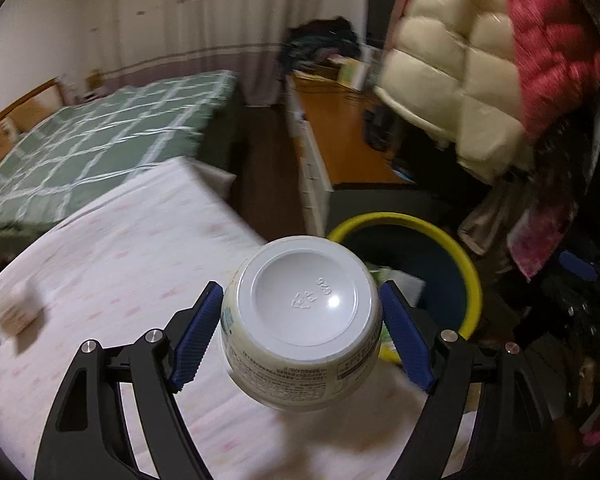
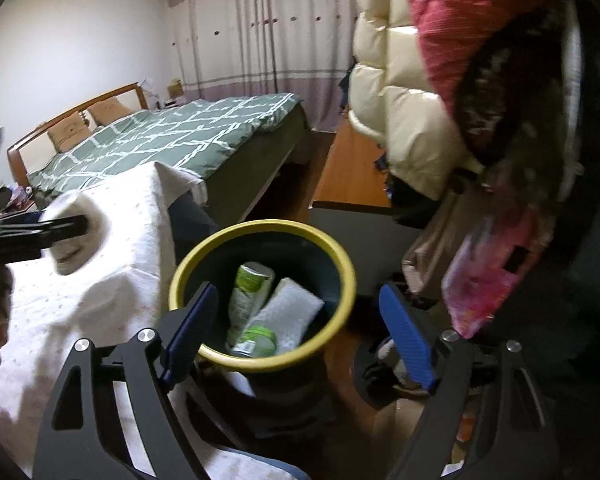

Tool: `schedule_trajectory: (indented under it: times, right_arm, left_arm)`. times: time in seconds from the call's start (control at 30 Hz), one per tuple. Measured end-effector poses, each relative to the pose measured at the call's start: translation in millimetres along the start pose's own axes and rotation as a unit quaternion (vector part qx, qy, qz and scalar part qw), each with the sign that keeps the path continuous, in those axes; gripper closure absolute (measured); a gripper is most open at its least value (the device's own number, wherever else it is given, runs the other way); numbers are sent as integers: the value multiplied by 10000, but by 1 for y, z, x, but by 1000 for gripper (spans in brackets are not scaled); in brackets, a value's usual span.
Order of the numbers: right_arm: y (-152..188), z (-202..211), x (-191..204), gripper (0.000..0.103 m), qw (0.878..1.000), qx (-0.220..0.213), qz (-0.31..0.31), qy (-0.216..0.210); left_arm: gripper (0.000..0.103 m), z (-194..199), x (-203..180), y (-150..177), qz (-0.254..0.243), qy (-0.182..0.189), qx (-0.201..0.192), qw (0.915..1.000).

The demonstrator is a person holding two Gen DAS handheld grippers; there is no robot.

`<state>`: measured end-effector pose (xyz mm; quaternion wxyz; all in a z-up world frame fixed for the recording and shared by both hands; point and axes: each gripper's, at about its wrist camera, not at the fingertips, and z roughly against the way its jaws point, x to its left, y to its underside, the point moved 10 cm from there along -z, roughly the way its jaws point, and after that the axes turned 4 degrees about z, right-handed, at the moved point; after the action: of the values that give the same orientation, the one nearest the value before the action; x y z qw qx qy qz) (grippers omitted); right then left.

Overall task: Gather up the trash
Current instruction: 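Carry the white bowl over the yellow bin and open the left tool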

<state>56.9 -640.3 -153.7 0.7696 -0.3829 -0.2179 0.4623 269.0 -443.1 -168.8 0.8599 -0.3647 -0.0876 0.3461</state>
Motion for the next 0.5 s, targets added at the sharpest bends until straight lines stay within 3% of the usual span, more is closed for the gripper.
schedule_trajectory:
  times: [0.27, 0.5]
  right_arm:
    - [13, 5, -30, 24, 9998, 54, -203, -22]
    - [14, 20, -50, 24, 9990, -120, -425, -17]
  left_arm:
    - [24, -69, -84, -8, -327, 397, 497, 9974]
    - [24, -109, -115, -2, -479, 433, 774, 9949]
